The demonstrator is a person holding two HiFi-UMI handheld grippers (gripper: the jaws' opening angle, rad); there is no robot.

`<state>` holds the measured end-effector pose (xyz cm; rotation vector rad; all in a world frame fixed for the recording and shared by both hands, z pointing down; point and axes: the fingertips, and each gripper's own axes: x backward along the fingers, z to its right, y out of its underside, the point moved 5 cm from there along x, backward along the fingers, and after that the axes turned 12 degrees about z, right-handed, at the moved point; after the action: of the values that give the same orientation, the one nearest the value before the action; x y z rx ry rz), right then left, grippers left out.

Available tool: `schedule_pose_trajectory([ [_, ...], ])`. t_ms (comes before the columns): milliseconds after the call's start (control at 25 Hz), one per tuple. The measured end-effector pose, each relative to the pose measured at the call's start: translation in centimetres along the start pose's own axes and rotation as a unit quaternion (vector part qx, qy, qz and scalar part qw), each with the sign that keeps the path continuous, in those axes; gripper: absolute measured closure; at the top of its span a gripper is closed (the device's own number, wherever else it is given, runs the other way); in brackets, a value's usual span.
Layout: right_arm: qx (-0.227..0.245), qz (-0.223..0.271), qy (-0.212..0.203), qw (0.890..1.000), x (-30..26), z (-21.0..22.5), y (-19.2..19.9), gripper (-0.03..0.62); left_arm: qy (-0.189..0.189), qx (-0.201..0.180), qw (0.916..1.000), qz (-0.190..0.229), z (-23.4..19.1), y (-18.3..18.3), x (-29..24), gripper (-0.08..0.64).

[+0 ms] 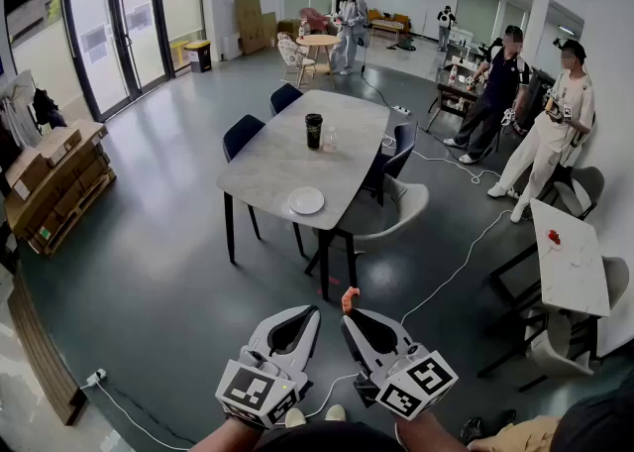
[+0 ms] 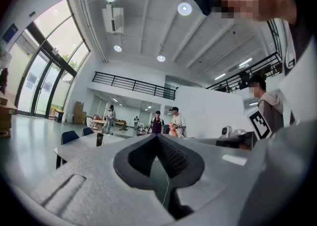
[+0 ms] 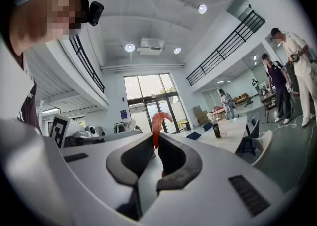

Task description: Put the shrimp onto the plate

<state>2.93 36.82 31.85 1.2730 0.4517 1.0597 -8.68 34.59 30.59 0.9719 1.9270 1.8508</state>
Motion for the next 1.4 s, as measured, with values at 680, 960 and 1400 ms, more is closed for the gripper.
schedule_pose_trajectory([
  [680,-0.022,0.005,-0.011,1.0,0.6,1.0,-0.4,0.555,-0.002,-0.003,1.0,-0.005,0.8,0.7,-0.8,0.552],
  [960,-0.033,0.013,-0.01,0.999,1.1,2.2,-0.9,0.555,-0.016,-0.006,0.9998,-0.002,0.7,0.6,-1.2,0.552],
  [1400,-0.026,0.012,-0.023,0.999,3.0,4.6,-1.8,0.555,-0.026,-0.012,0.9996,0.001,2.8,1.6,-3.4,0.552],
])
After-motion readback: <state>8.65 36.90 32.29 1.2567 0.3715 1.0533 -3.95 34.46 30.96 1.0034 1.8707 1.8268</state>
